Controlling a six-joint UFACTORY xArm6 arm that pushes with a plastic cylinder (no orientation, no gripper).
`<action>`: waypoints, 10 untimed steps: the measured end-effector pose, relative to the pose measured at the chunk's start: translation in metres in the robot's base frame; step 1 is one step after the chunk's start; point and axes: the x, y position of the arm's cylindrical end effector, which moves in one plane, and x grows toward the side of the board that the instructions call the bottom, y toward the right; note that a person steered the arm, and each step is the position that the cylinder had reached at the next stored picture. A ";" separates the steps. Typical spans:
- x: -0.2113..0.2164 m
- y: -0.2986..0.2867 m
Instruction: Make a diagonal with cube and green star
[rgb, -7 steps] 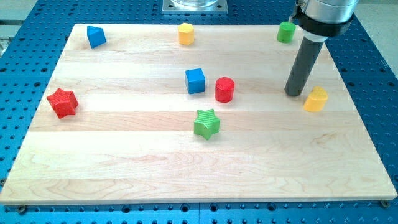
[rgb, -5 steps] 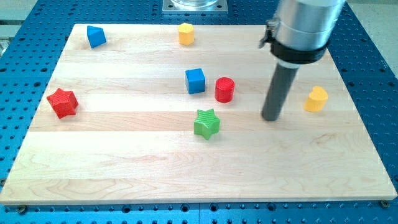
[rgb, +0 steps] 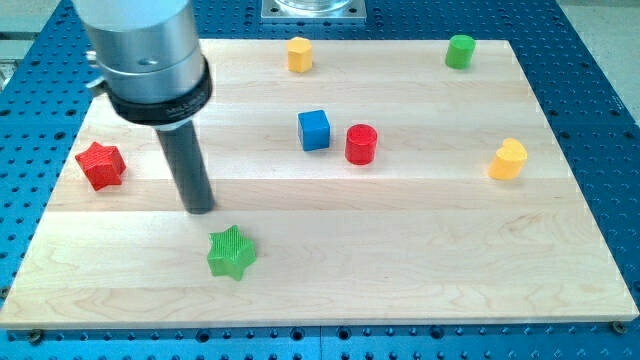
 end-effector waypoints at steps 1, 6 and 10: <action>-0.023 -0.013; -0.112 0.156; -0.049 0.077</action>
